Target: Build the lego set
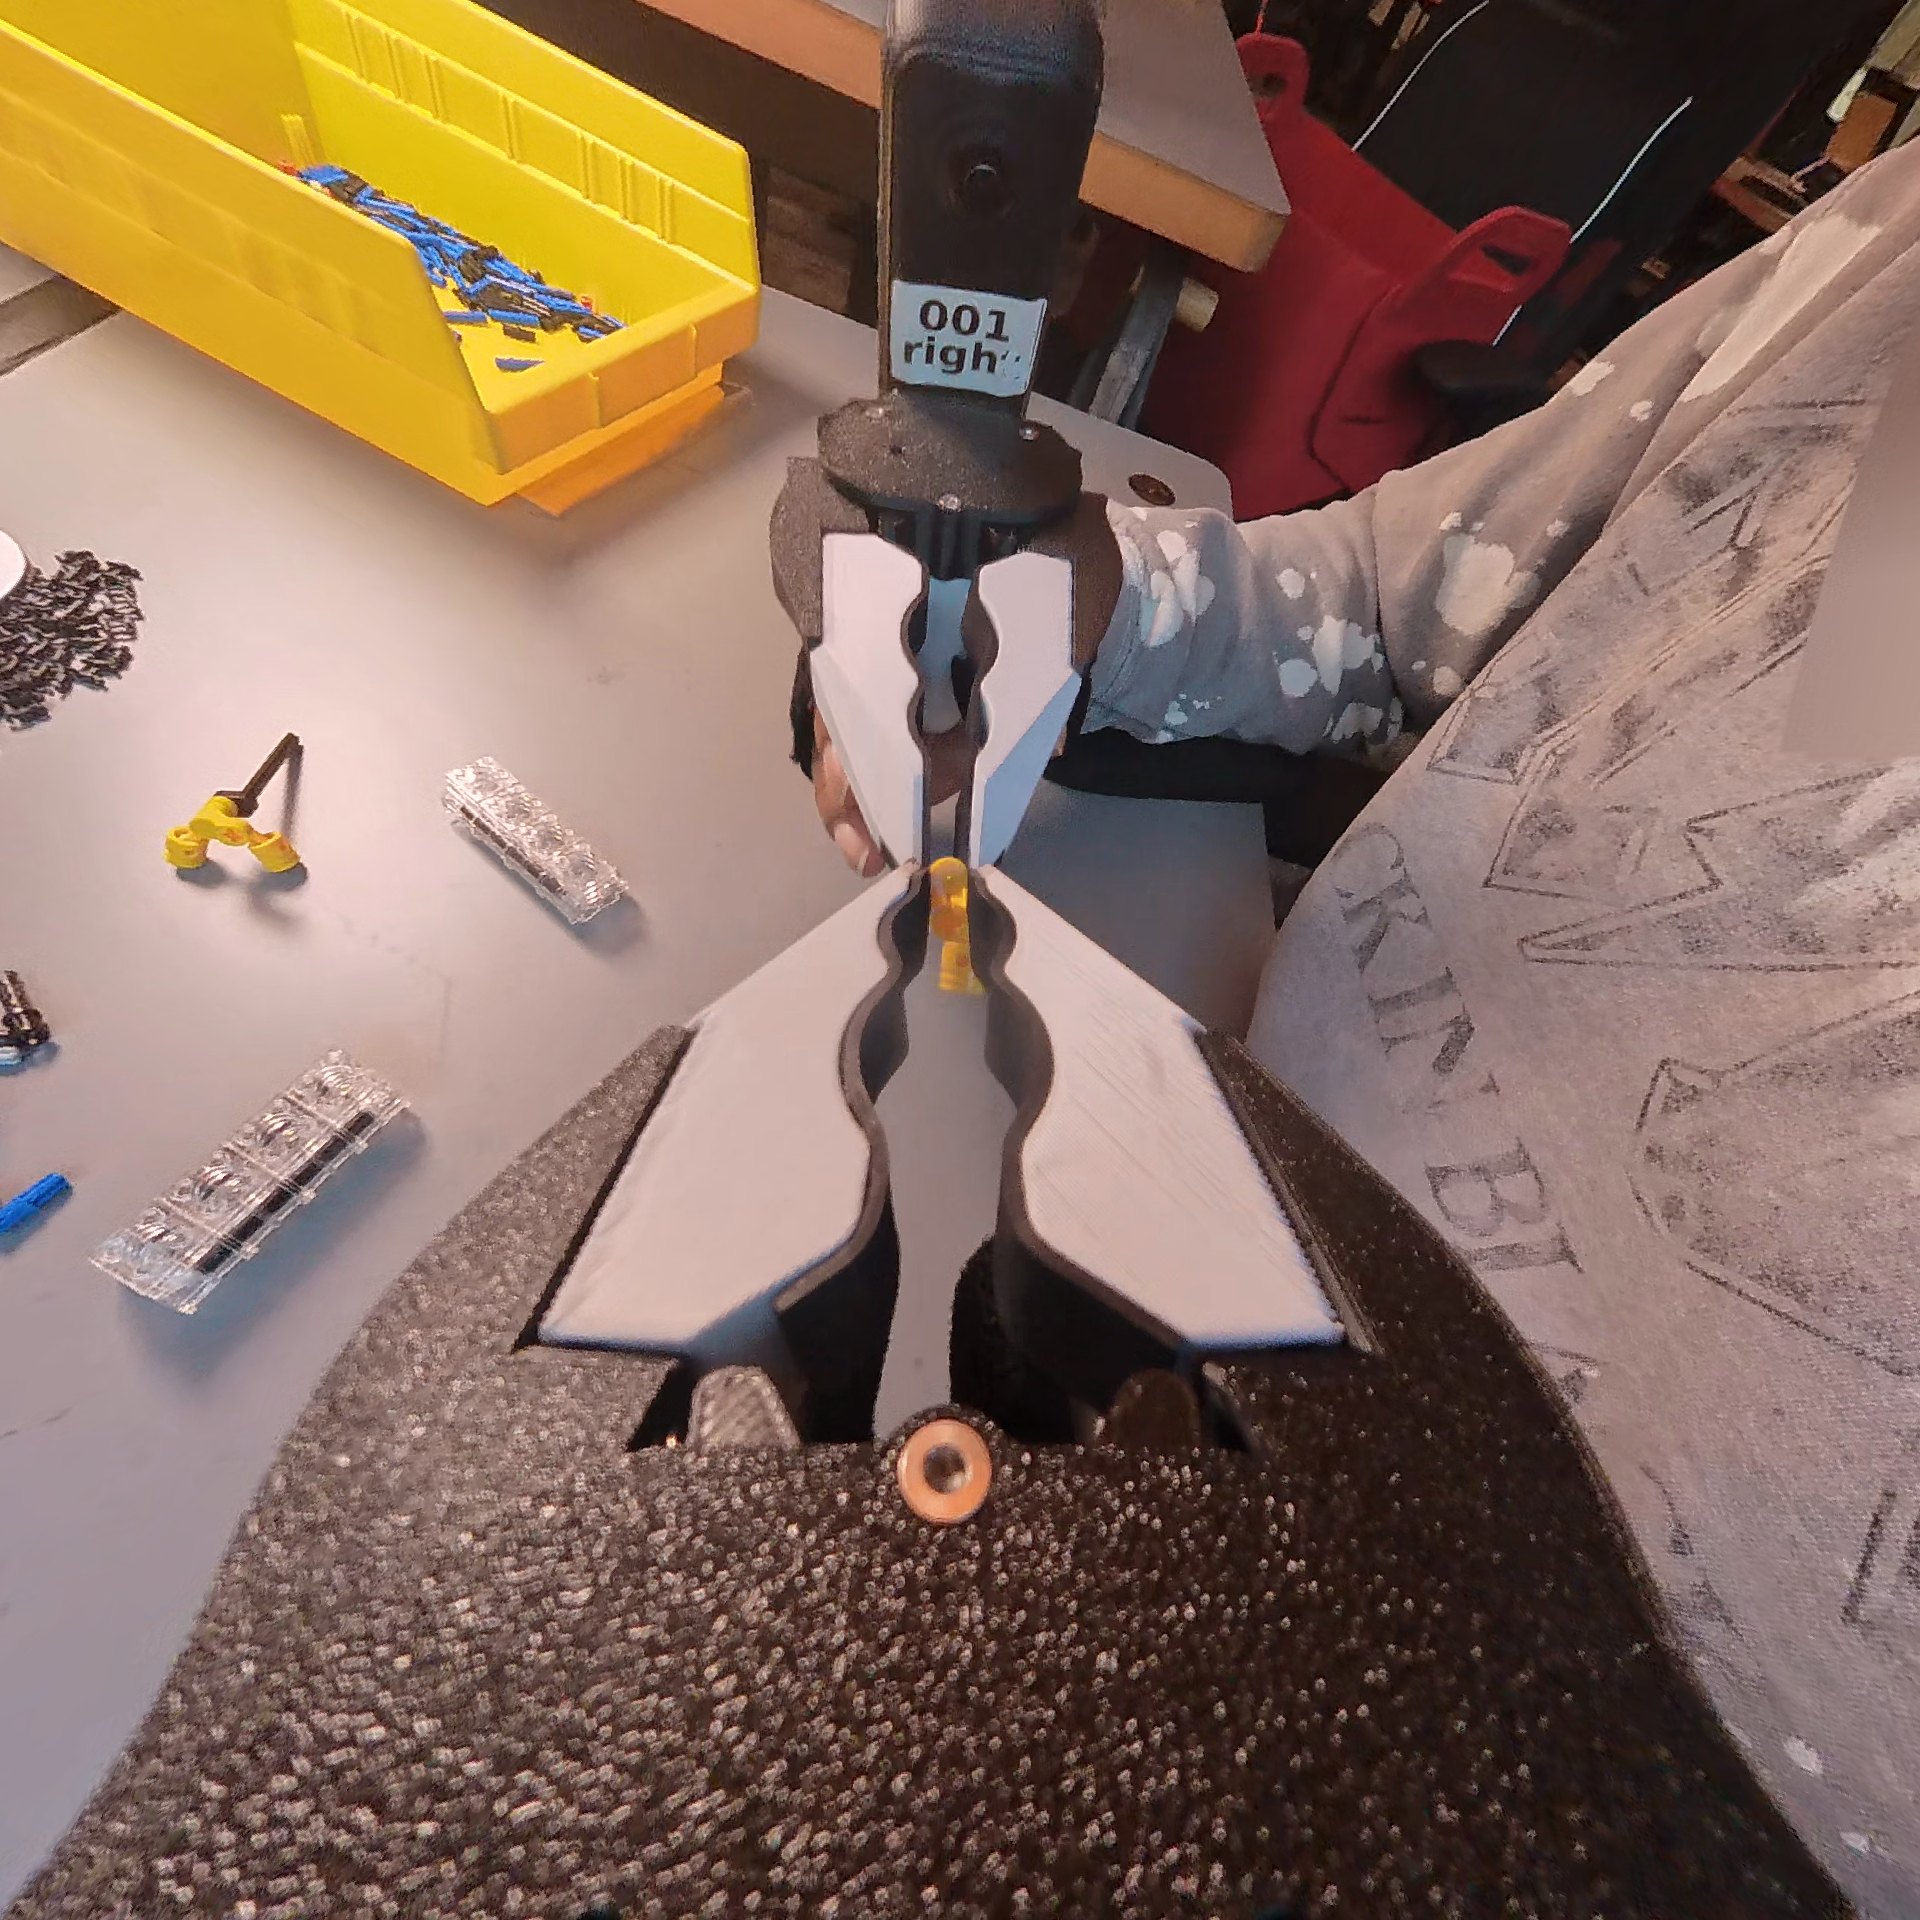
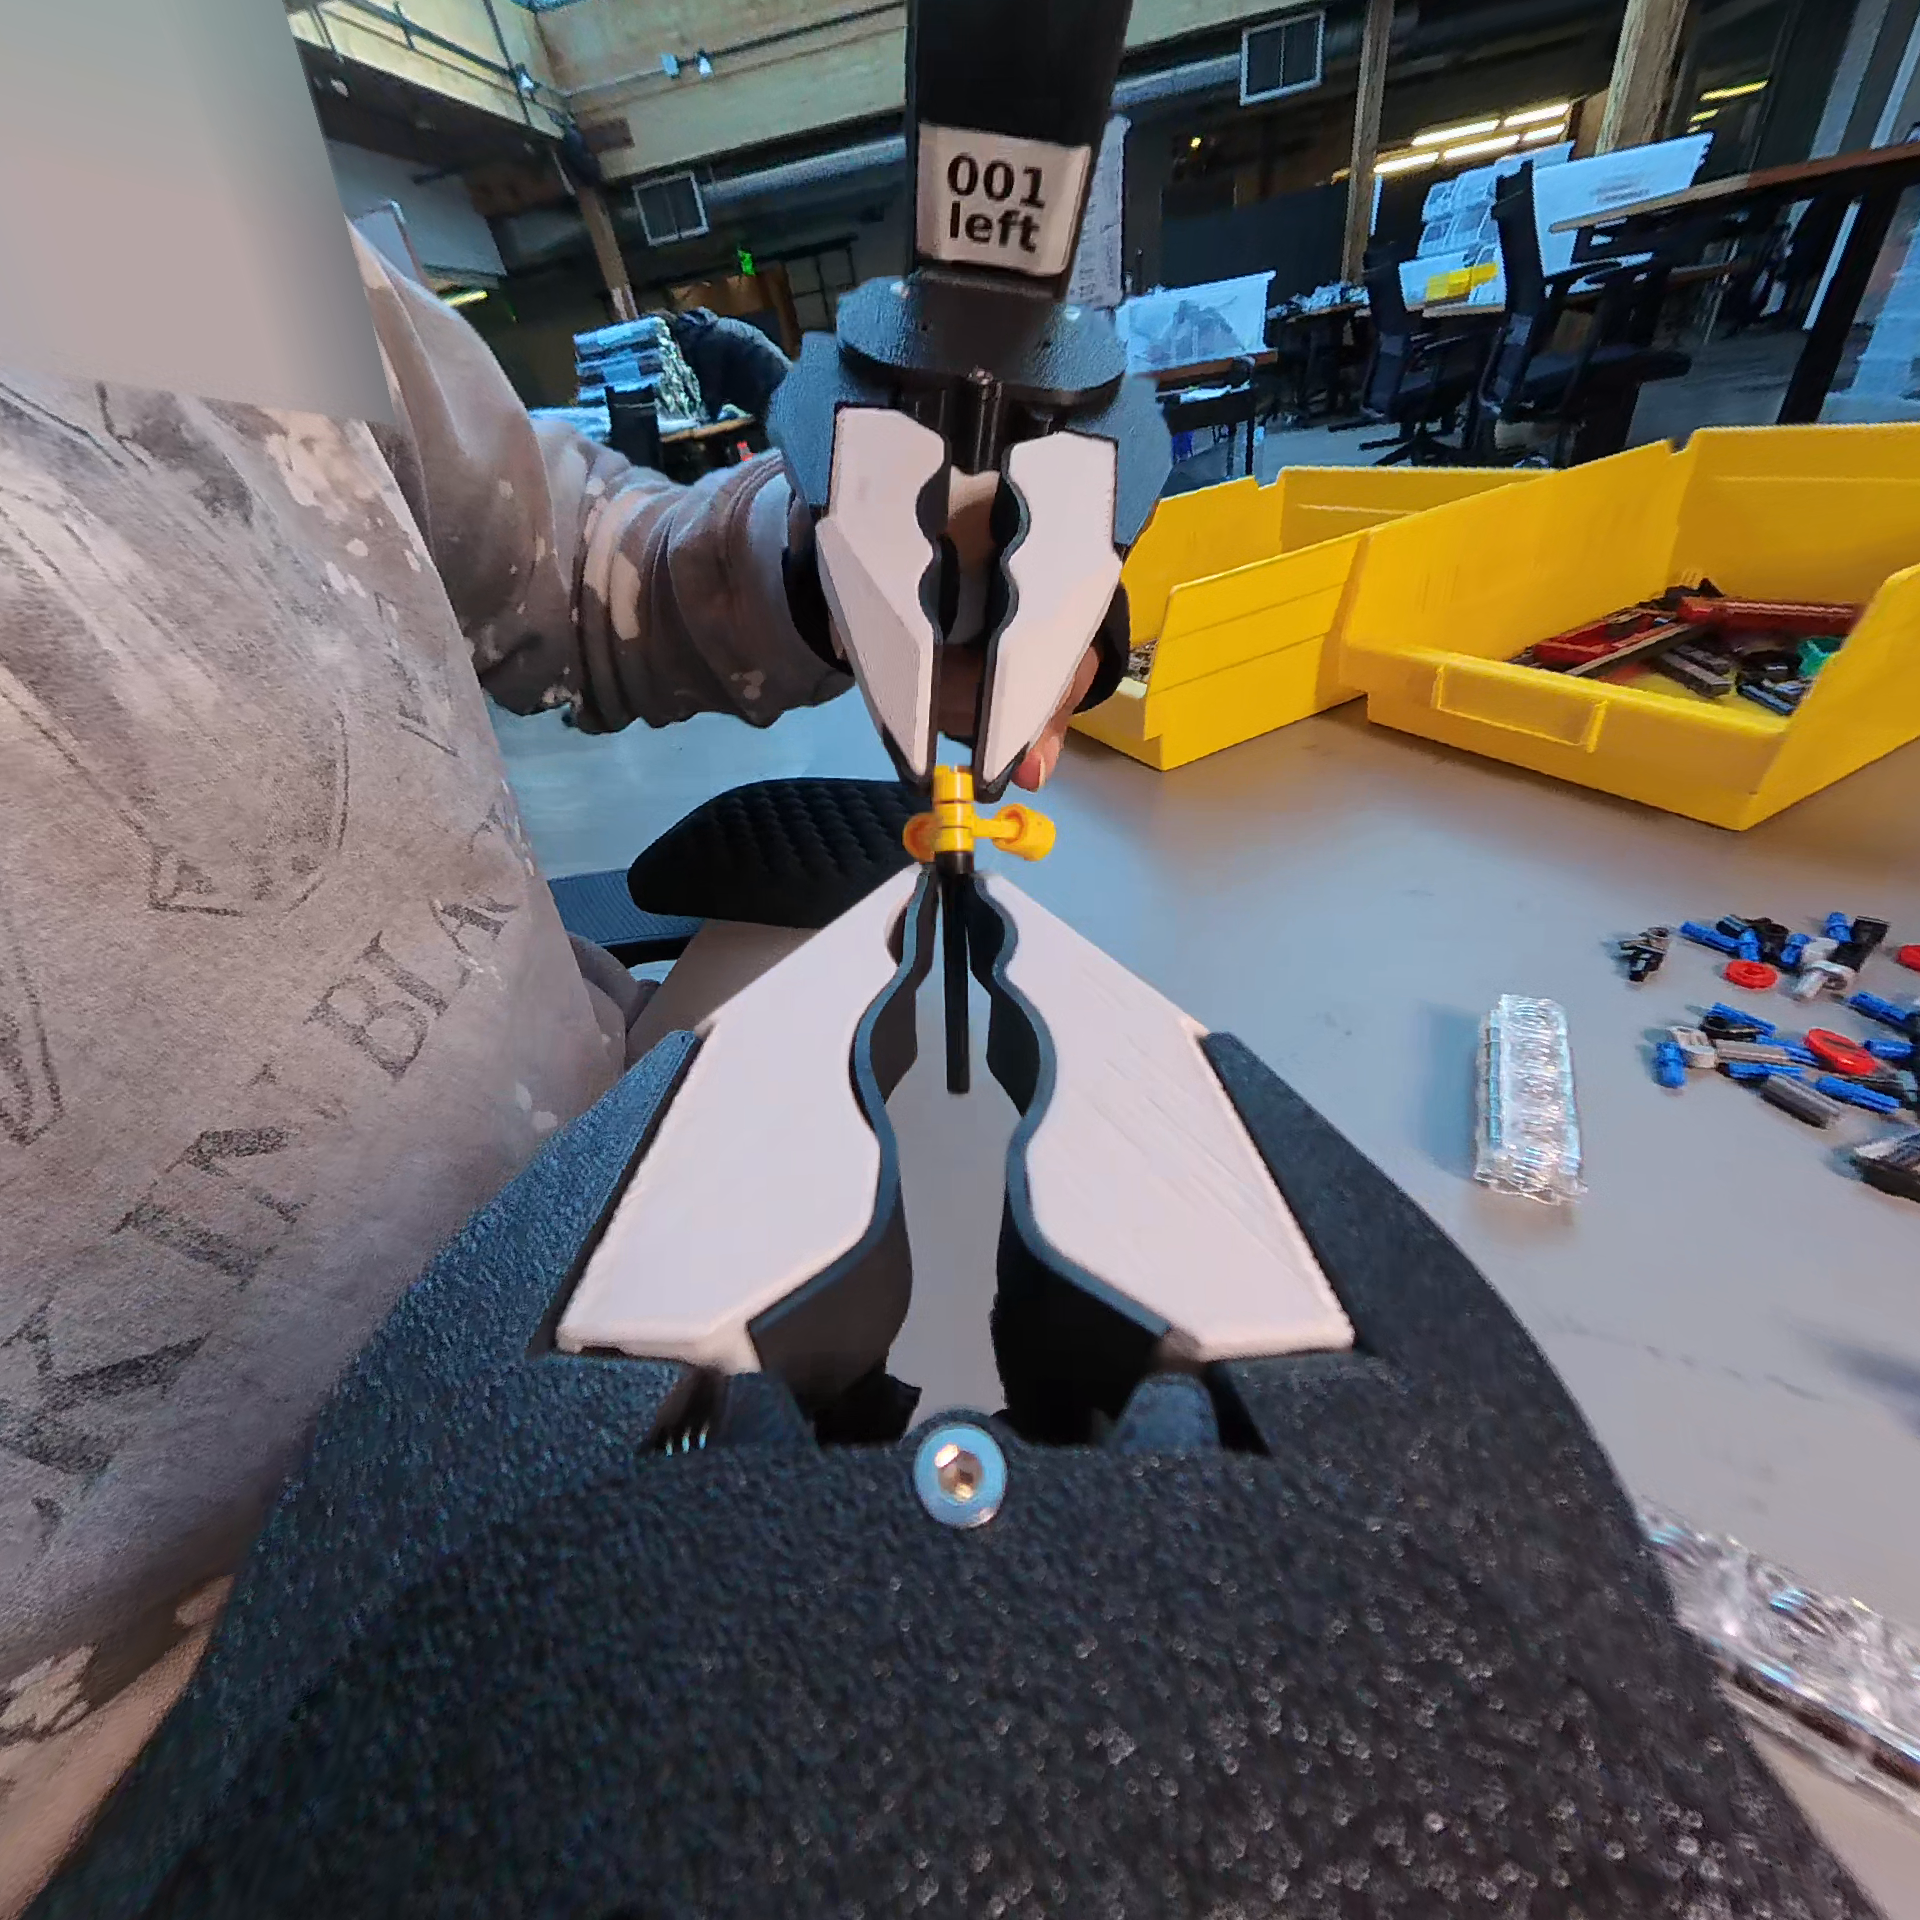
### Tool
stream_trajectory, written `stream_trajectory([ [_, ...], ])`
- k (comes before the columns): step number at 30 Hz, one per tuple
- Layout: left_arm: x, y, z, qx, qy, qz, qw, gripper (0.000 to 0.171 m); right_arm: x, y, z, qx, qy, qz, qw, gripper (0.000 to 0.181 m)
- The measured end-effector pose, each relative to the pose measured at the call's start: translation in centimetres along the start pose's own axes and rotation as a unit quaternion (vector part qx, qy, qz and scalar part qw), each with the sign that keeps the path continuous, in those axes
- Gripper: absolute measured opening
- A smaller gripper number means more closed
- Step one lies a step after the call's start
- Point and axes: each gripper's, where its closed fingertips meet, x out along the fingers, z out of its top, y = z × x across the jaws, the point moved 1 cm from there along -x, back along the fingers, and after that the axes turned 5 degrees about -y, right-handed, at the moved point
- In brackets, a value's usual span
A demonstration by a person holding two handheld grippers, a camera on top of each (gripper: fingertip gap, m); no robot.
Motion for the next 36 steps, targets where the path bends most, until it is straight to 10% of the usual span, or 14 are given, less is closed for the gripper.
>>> stream_trajectory([
  [17, -5.8, 5.1, -2.3, -0.015, -0.034, 0.160, 0.986, 0.000, 0.1, -1.4, -1.5, -0.039, 0.060, -0.058, 0.996, 0.000],
  [36, -9.9, -3.7, -18.8, -0.033, 0.280, 0.146, 0.948, 0.029, -1.3, -2.8, -1.2, -0.027, 0.046, -0.085, 0.995, 0.004],
])
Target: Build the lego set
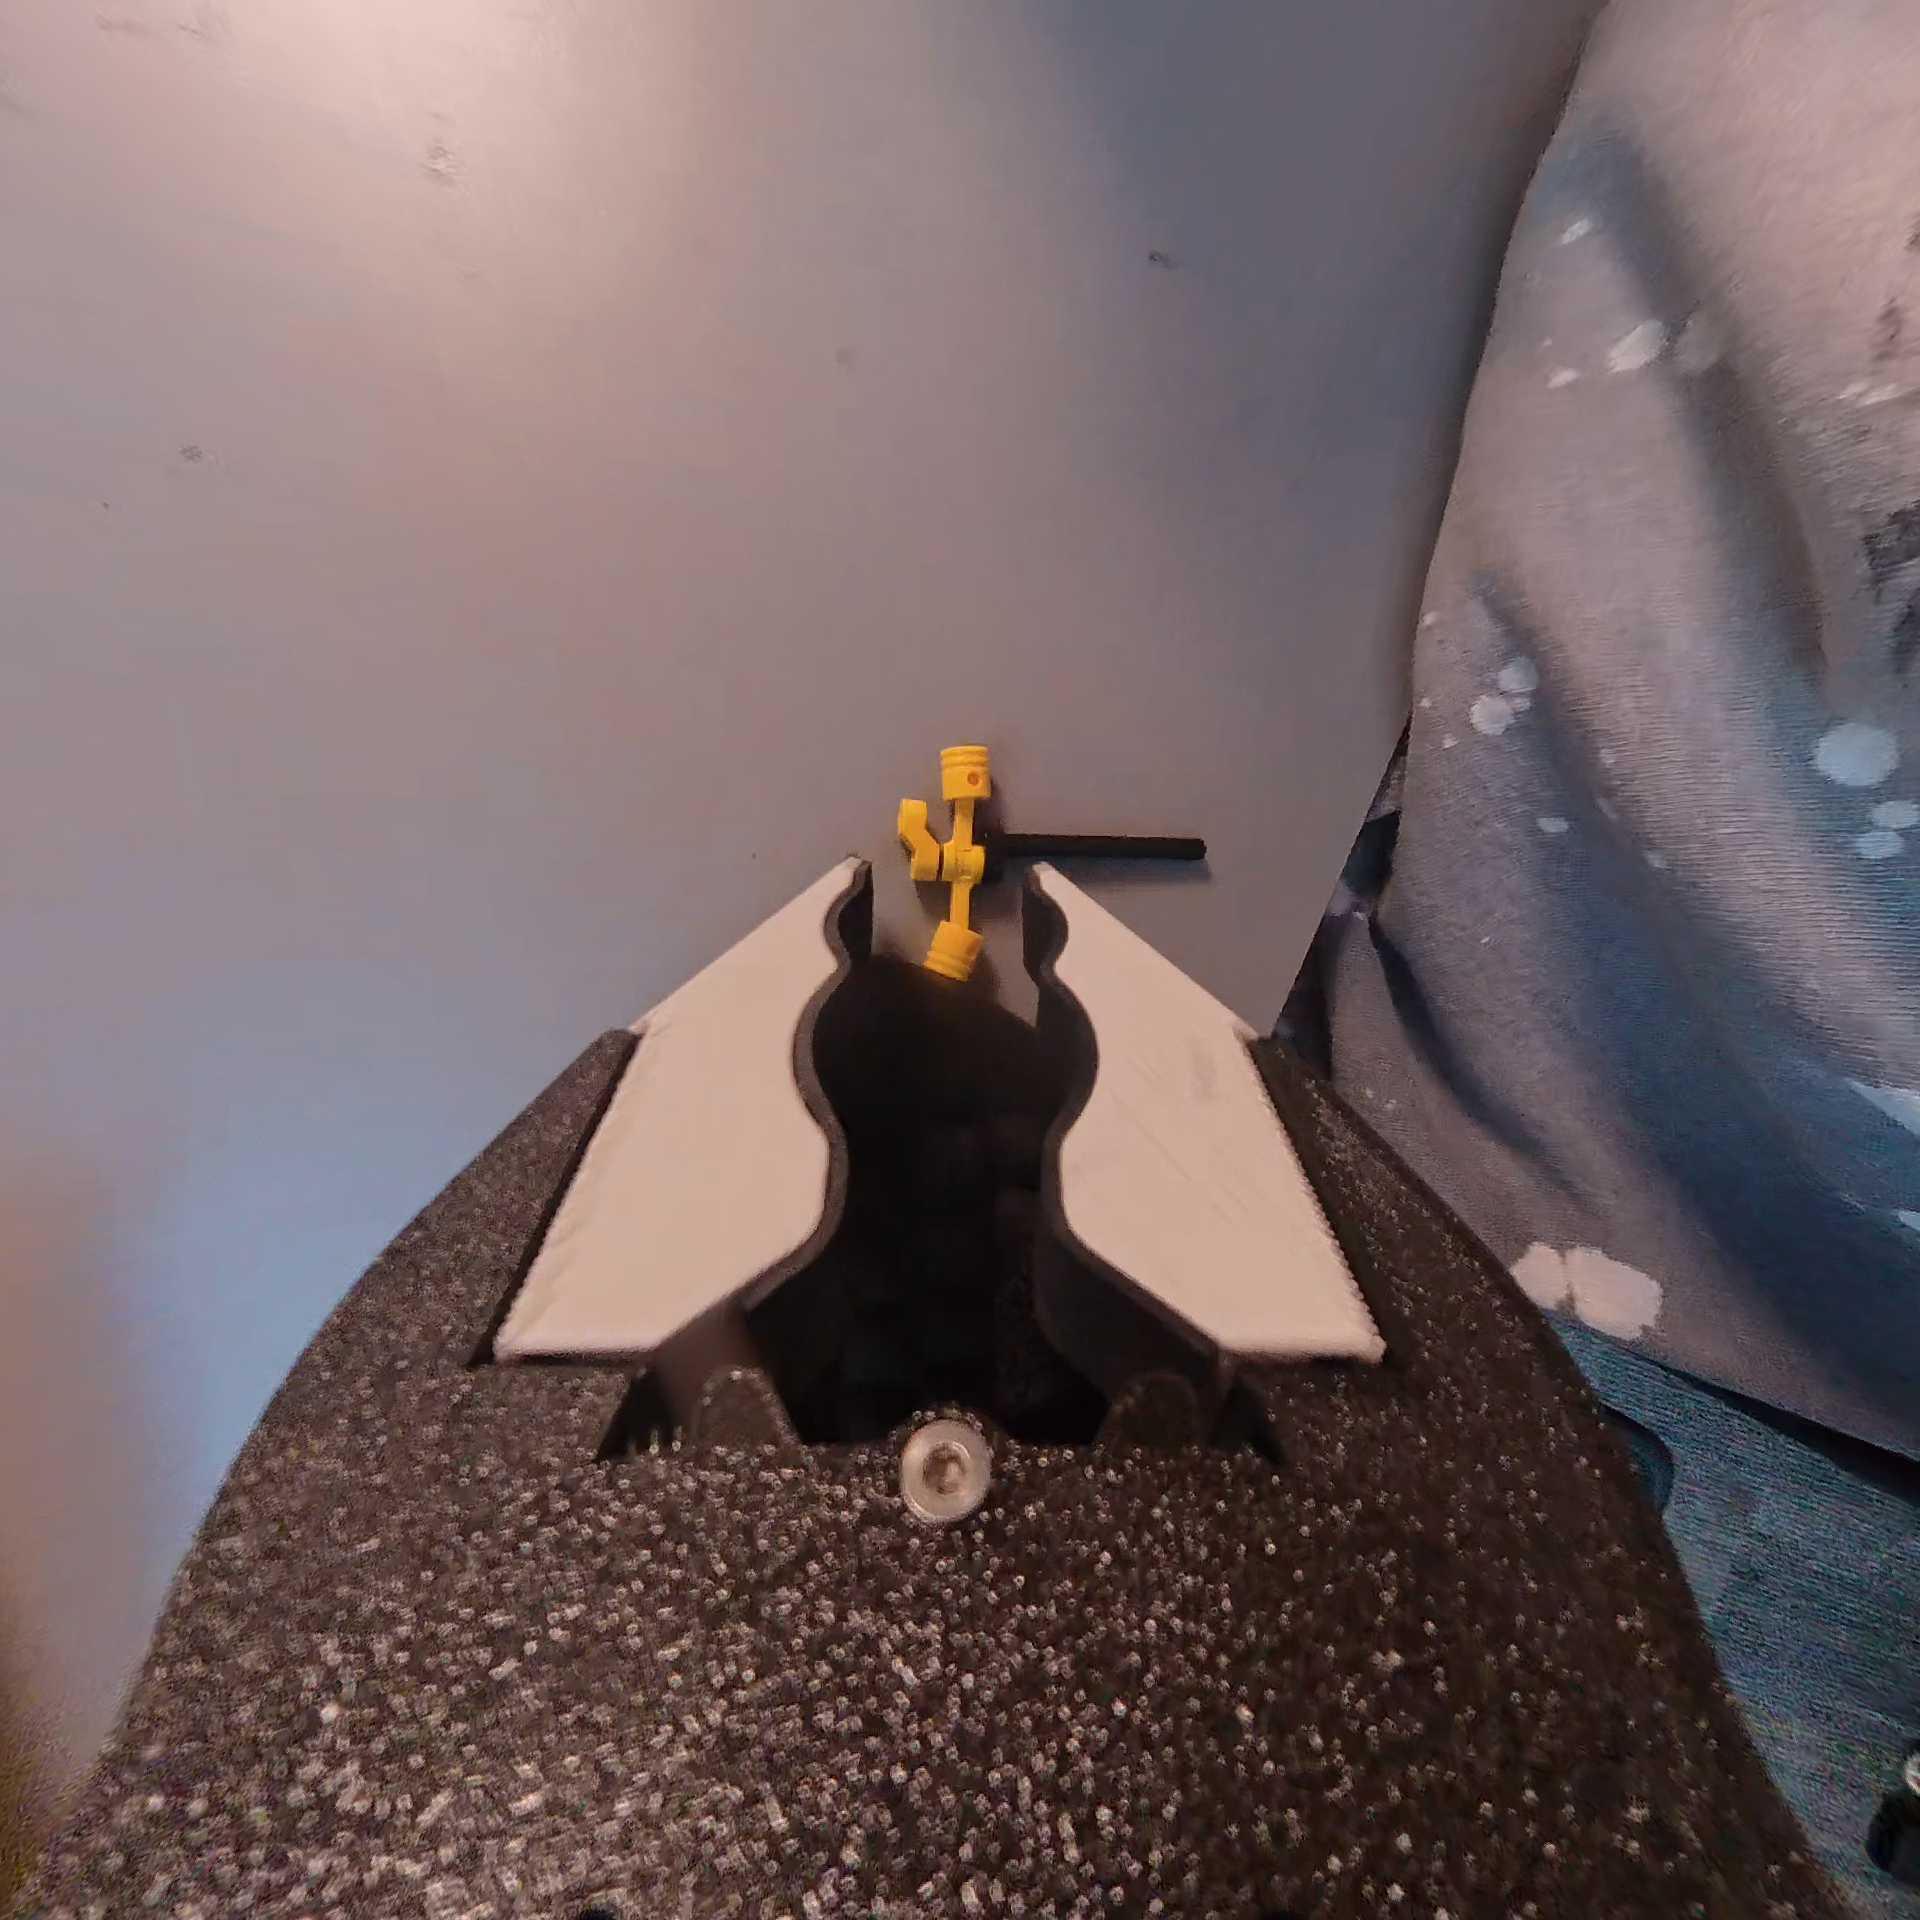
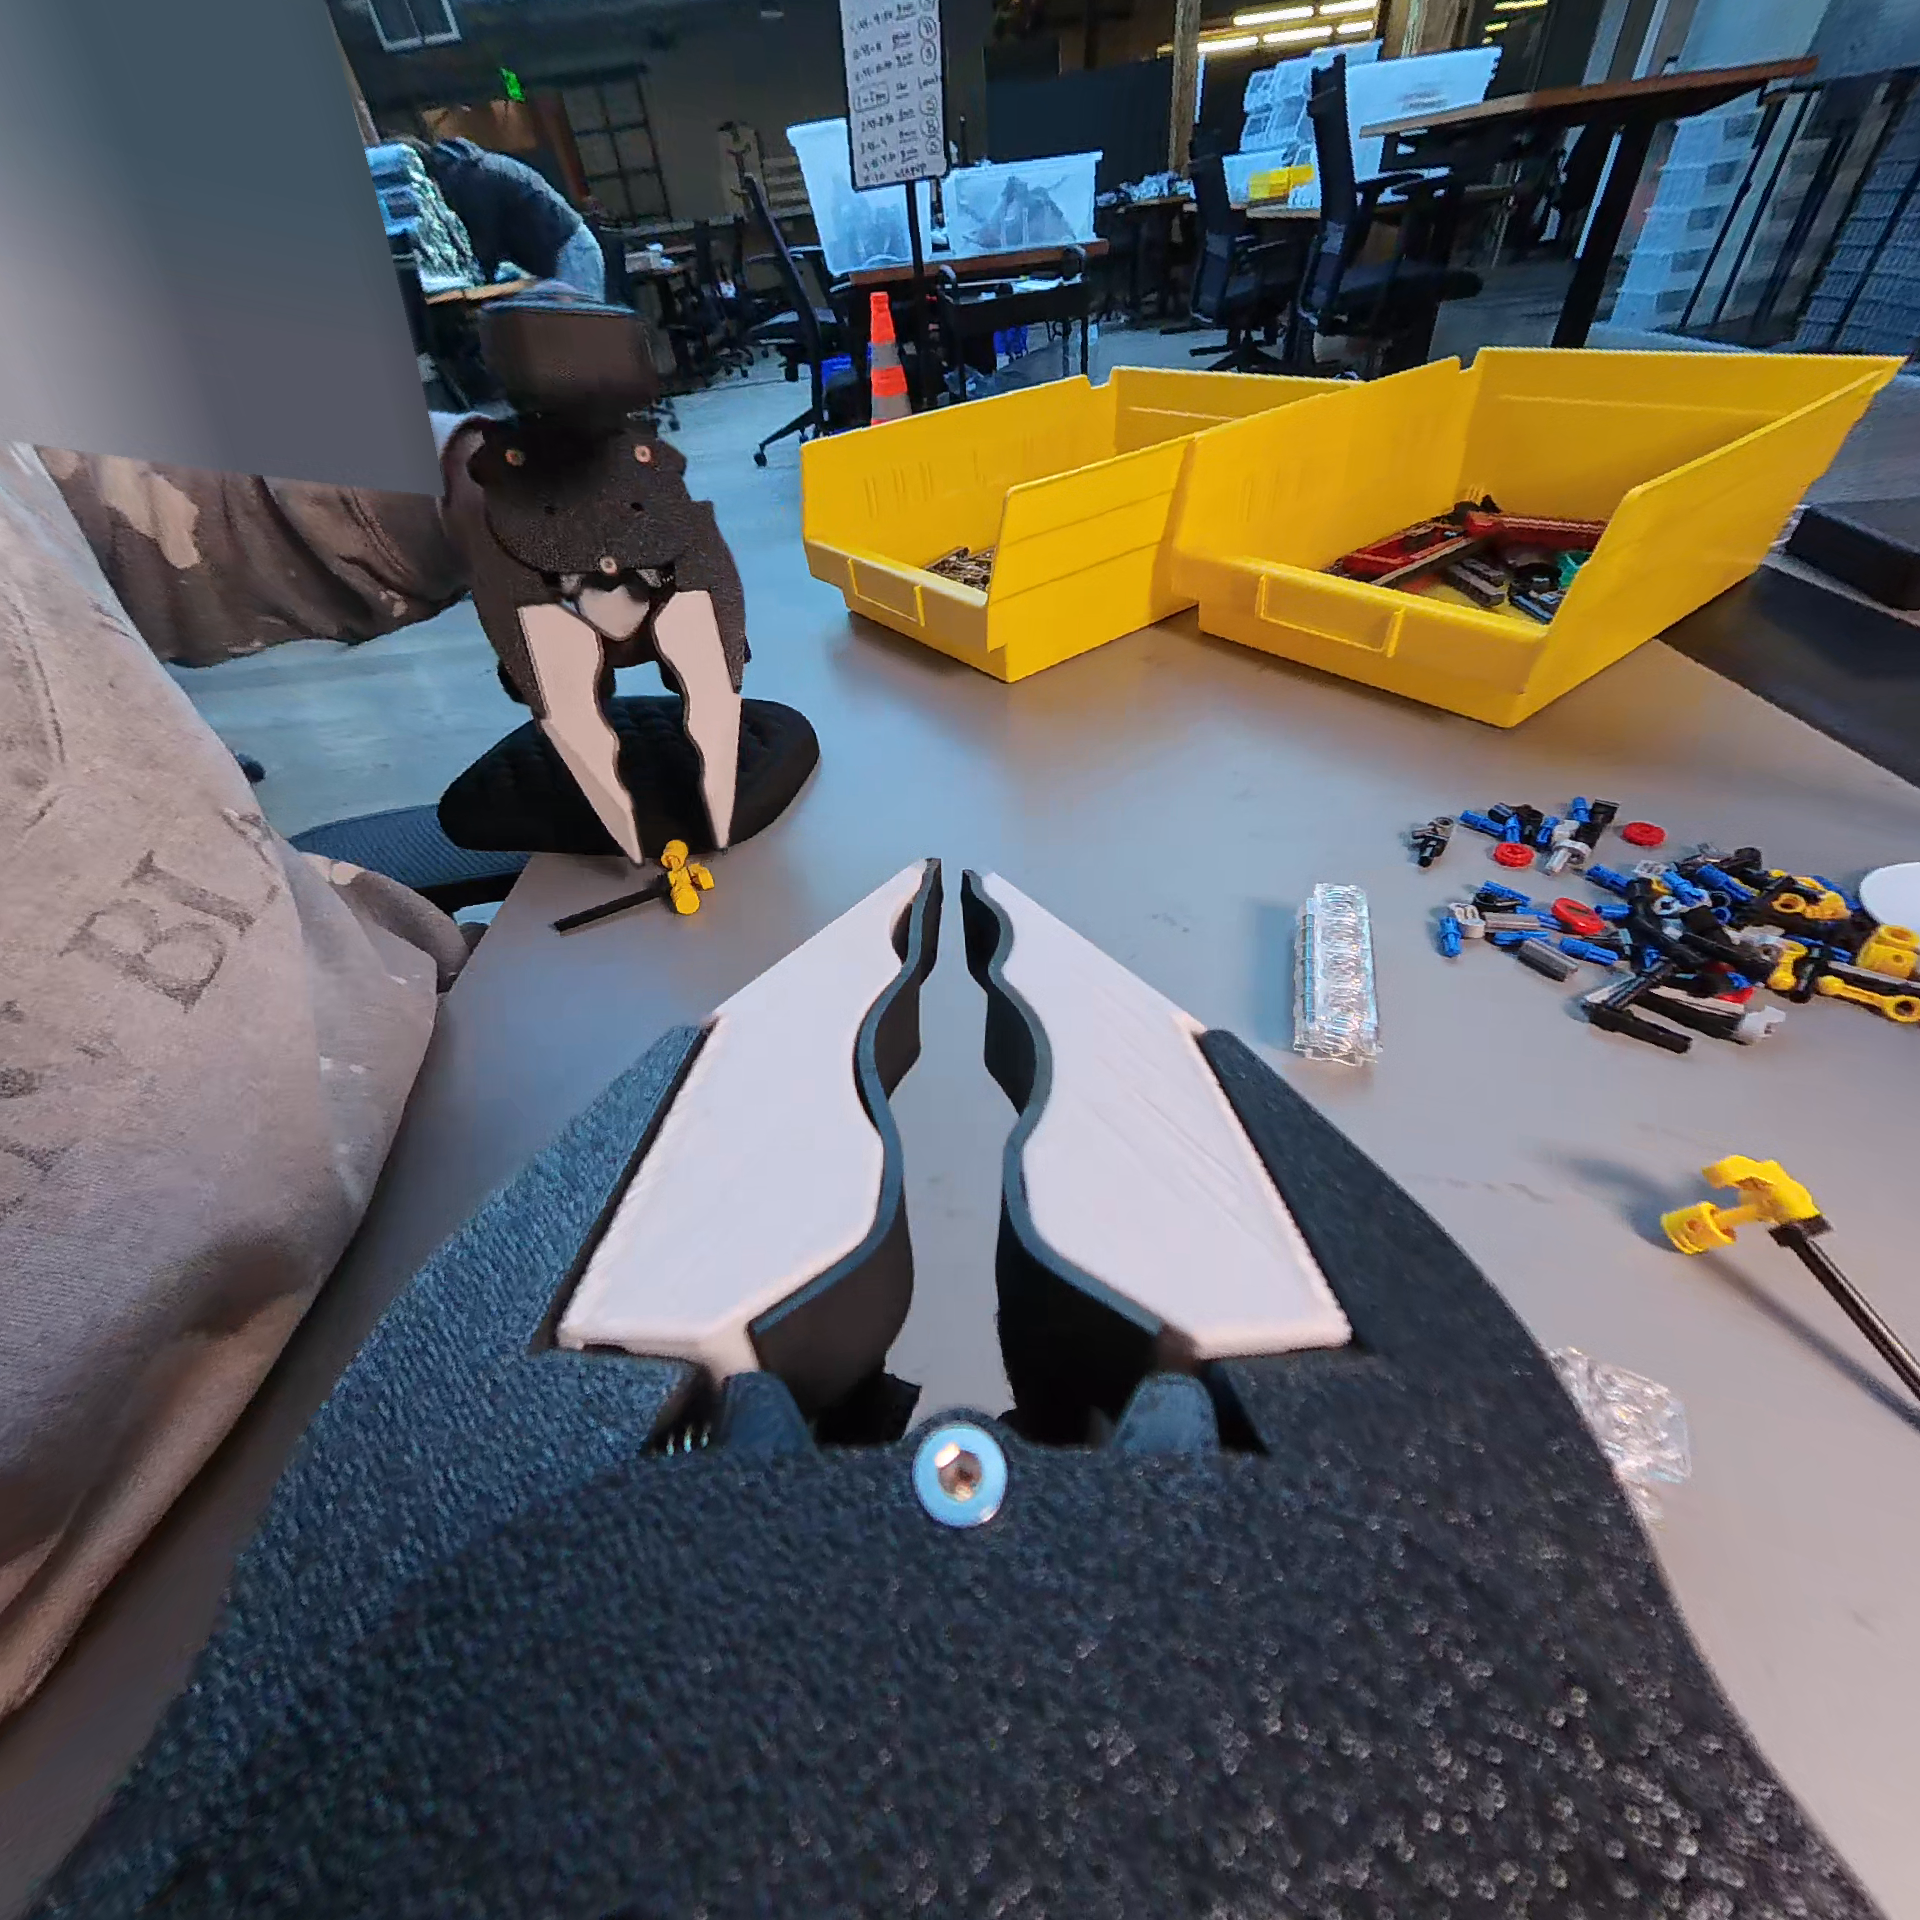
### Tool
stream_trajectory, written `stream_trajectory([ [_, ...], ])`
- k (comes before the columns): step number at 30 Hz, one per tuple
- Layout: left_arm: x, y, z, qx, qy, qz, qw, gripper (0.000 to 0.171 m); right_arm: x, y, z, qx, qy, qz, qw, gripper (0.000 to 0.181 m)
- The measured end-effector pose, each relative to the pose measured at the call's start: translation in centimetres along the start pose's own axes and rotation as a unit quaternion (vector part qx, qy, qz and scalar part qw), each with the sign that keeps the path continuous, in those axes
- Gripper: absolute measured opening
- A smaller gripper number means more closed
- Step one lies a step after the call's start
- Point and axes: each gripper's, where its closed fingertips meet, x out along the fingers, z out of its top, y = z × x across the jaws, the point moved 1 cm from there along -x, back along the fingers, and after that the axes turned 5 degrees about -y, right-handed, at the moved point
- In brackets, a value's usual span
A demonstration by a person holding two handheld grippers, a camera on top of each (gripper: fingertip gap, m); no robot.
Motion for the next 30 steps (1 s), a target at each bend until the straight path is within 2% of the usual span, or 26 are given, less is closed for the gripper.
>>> stream_trajectory([
  [11, 1.3, -0.1, -0.1, 0.058, 0.033, 0.044, 0.997, 0.019, 0.5, 0.6, -0.4, -0.008, 0.011, 0.007, 1.000, 0.004],
  [19, 1.5, 0.1, 0.3, 0.041, 0.033, 0.055, 0.997, 0.018, 0.7, 0.7, -0.7, -0.008, 0.018, 0.008, 1.000, 0.004],
  [30, 1.7, 0.1, 0.5, 0.071, 0.058, 0.037, 0.995, 0.015, 1.1, 0.9, -1.3, -0.006, 0.028, 0.013, 1.000, 0.004],
])
